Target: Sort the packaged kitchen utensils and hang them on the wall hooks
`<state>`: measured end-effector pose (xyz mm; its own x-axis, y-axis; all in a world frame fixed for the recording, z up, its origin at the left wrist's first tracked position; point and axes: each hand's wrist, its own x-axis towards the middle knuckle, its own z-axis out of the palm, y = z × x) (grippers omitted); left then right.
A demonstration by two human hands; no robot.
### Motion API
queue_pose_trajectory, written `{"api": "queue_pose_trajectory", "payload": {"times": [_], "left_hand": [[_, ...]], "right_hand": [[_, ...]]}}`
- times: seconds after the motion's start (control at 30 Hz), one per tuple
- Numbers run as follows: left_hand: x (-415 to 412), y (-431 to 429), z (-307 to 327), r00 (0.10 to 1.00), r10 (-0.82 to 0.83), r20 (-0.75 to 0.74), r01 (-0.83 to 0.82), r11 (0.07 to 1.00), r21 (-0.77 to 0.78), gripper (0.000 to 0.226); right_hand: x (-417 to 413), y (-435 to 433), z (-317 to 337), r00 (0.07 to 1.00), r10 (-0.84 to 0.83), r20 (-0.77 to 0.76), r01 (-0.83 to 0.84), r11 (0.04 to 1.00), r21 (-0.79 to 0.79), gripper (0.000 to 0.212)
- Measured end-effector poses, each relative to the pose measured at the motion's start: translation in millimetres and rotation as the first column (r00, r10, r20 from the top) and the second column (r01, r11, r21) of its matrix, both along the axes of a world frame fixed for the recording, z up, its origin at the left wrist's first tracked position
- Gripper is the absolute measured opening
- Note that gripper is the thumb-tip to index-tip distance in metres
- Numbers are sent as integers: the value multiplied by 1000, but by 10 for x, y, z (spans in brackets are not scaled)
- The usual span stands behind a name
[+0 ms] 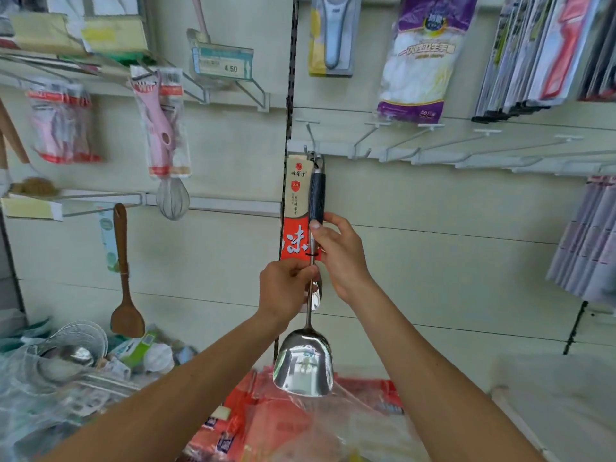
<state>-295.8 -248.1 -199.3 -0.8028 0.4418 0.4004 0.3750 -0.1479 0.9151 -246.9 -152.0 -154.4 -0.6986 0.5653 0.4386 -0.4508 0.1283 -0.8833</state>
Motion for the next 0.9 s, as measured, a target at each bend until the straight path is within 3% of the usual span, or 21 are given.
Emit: {"api": "queue_pose_trajectory", "payload": {"times": [0.3,0.9], "left_hand": [[-153,16,45,998,30,-46,-29,999,19,13],[-281,11,80,996,44,-73,-43,999,7,12]], "right_hand": [[-175,1,65,999,-12,-30,13,999,37,39],[-269,-19,131,999,-26,-27,28,998,64,41]]}}
